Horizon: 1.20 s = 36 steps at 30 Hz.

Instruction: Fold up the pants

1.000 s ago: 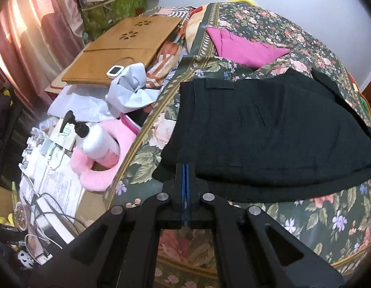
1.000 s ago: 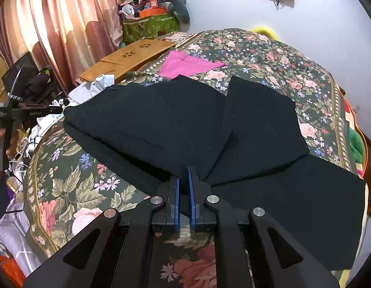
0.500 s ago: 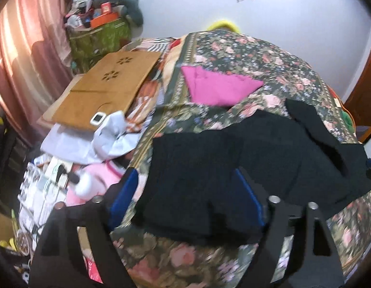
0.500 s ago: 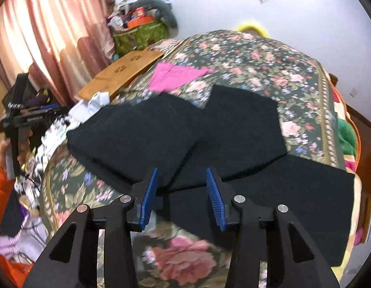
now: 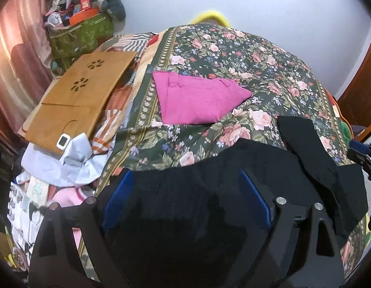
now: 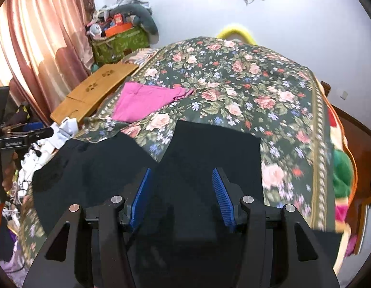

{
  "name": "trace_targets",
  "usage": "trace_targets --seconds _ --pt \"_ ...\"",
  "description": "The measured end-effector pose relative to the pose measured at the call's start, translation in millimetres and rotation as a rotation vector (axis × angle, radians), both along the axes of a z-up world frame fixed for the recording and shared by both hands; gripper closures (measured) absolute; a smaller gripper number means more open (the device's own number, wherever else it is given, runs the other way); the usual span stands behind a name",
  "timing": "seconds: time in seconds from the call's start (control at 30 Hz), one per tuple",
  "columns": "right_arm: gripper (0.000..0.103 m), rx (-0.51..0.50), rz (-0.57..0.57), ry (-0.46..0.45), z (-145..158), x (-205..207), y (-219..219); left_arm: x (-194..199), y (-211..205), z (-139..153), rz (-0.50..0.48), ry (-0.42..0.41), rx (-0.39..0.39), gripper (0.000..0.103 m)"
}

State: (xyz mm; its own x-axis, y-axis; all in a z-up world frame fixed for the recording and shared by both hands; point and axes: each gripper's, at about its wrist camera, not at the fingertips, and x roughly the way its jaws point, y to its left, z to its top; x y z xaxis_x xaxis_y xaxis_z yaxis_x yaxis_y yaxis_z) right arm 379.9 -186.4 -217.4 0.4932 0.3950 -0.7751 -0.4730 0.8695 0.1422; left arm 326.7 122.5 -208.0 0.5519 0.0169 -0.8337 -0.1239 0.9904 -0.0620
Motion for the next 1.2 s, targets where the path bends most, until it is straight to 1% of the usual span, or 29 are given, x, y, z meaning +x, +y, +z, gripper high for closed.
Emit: trace_targets --seconds 0.17,0.33,0.5,0.6,0.63,0.67,0.73,0.77,0.87,0.97,1.07,1.2 --pt "0.054 -0.021 0.03 0.053 -27 45 24 31 -3 -18 -0.013 0.026 0.052 0.014" --pt "0.054 -0.036 0.047 0.112 -56 86 50 50 -7 -36 -0.041 0.054 0.09 0.014" --pt "0.054 -0.052 0.035 0.169 -82 113 66 60 -15 -56 -0.073 0.086 0.131 0.014" --pt "0.054 -0.054 0.015 0.149 -88 117 70 65 -22 -65 -0.094 0.106 0.165 0.014" --pt "0.055 -0.057 0.009 0.147 -88 117 72 66 -25 -66 -0.099 0.11 0.173 0.014" --pt "0.06 -0.072 -0.005 0.134 -89 116 74 66 -29 -68 -0.107 0.113 0.186 0.014" --pt "0.068 -0.113 -0.017 0.102 -92 113 77 66 -35 -69 -0.12 0.114 0.203 0.014" --pt "0.075 -0.121 -0.01 0.092 -92 112 77 65 -40 -69 -0.128 0.115 0.211 0.014" --pt "0.091 -0.146 -0.015 0.075 -93 112 73 62 -51 -67 -0.149 0.117 0.211 0.014" --pt "0.094 -0.115 -0.02 0.102 -88 114 62 60 -63 -64 -0.169 0.127 0.21 0.014" --pt "0.095 -0.045 -0.053 0.113 -75 108 42 55 -79 -59 -0.198 0.132 0.217 0.014" --pt "0.095 0.049 -0.098 0.071 -37 86 -4 50 -106 -53 -0.242 0.14 0.225 0.014"
